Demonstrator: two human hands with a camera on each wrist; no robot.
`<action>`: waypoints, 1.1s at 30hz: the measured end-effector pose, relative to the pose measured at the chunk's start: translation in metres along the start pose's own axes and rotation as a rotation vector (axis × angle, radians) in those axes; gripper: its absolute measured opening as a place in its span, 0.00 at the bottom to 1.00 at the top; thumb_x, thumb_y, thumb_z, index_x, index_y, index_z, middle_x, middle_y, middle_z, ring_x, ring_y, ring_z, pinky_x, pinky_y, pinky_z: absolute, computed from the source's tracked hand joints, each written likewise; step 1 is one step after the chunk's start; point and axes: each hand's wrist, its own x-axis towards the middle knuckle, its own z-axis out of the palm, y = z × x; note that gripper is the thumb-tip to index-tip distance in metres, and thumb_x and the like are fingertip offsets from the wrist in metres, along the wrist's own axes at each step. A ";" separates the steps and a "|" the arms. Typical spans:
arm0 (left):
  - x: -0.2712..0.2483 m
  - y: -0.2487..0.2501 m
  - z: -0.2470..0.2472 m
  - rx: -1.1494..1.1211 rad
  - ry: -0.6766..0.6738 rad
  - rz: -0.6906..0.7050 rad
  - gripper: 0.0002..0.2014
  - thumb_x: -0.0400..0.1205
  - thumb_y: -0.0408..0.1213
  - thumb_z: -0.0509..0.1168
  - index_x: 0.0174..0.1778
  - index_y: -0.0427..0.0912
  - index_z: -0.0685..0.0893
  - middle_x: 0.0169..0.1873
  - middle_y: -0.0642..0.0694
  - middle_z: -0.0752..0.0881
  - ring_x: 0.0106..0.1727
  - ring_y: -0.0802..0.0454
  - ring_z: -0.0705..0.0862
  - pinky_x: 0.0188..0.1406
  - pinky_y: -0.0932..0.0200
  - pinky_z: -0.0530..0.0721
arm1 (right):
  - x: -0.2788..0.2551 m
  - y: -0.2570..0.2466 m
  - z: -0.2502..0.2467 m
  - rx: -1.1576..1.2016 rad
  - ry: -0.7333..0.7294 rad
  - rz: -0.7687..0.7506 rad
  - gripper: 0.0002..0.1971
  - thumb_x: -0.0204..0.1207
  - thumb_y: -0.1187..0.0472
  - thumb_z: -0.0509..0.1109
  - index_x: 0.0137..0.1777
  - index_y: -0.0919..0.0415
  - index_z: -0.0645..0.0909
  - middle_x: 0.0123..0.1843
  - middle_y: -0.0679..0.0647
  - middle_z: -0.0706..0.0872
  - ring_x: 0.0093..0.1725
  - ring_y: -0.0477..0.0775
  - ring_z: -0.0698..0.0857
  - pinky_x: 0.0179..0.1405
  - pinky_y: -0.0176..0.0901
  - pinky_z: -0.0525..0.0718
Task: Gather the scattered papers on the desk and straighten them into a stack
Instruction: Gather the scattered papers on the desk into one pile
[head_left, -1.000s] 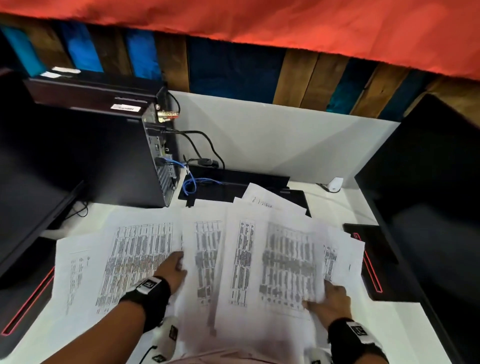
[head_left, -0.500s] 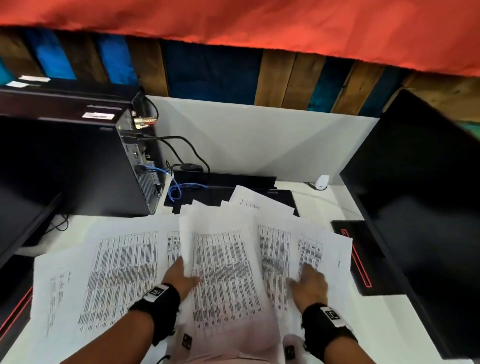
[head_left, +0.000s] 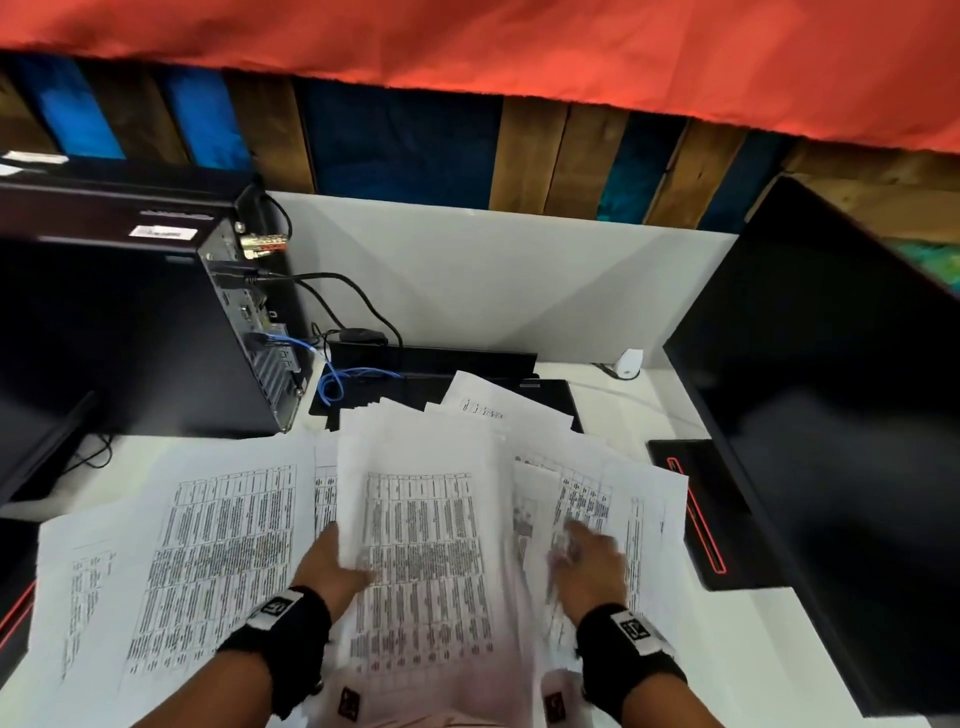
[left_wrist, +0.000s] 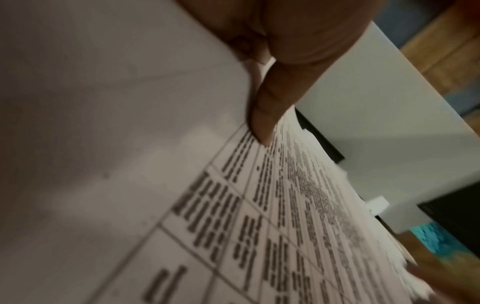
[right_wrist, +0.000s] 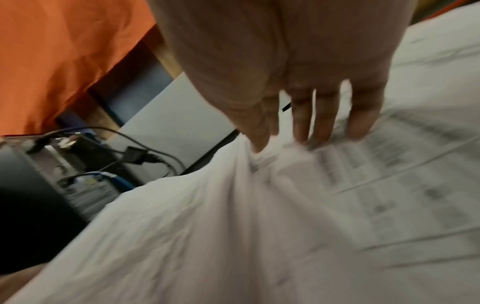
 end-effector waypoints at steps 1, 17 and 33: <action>0.000 -0.003 -0.005 -0.020 0.015 -0.010 0.46 0.74 0.28 0.73 0.83 0.36 0.52 0.81 0.38 0.62 0.80 0.37 0.64 0.79 0.43 0.63 | 0.001 0.009 -0.011 -0.050 0.109 0.161 0.25 0.73 0.50 0.69 0.71 0.48 0.72 0.69 0.60 0.75 0.68 0.64 0.75 0.64 0.59 0.76; -0.010 -0.020 -0.020 0.079 -0.114 -0.111 0.50 0.76 0.33 0.72 0.83 0.38 0.41 0.83 0.37 0.52 0.83 0.39 0.57 0.79 0.43 0.60 | 0.000 0.004 -0.036 0.338 0.058 0.156 0.16 0.68 0.68 0.77 0.55 0.68 0.82 0.43 0.60 0.87 0.41 0.58 0.84 0.46 0.44 0.84; -0.022 -0.010 -0.026 0.098 -0.186 -0.093 0.46 0.81 0.33 0.66 0.83 0.43 0.36 0.84 0.40 0.47 0.83 0.39 0.55 0.77 0.42 0.63 | -0.058 -0.087 -0.177 0.653 0.481 -0.370 0.11 0.69 0.61 0.78 0.51 0.56 0.85 0.42 0.55 0.89 0.44 0.57 0.89 0.48 0.51 0.88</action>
